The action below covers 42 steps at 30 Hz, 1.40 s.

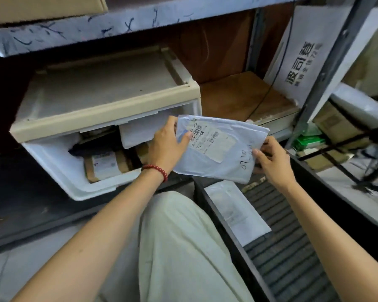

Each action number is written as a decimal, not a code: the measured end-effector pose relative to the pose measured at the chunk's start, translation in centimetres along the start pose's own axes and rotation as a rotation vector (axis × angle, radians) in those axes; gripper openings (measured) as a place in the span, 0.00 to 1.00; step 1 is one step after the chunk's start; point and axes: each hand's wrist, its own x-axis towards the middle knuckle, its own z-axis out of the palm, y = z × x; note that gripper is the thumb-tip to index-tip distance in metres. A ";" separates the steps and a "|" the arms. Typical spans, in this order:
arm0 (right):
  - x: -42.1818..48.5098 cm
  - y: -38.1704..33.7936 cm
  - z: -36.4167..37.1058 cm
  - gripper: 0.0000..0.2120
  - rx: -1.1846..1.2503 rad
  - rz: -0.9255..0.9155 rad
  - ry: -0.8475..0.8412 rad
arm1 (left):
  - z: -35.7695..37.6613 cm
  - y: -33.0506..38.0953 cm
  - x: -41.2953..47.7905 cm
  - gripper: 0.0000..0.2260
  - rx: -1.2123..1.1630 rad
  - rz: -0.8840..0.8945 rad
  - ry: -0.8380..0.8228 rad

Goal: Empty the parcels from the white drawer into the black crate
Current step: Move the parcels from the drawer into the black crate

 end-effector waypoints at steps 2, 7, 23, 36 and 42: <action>-0.8 3.1 -2.0 0.07 -0.017 0.099 0.055 | 3.5 1.1 -0.1 0.15 -0.018 0.020 -0.052; -3.8 10.5 -5.0 0.03 0.073 0.469 0.231 | 10.6 1.1 -2.2 0.20 0.161 0.141 -0.205; -3.6 21.2 -1.4 0.15 0.324 1.111 0.513 | 15.7 -2.6 -2.2 0.13 0.356 0.218 -0.546; -3.7 20.7 0.5 0.28 -0.006 1.002 0.108 | 16.0 -2.8 -2.0 0.15 0.423 0.227 -0.507; -3.5 17.4 0.9 0.31 -0.310 0.702 -0.011 | 13.6 -4.0 -2.2 0.16 0.516 0.197 -0.445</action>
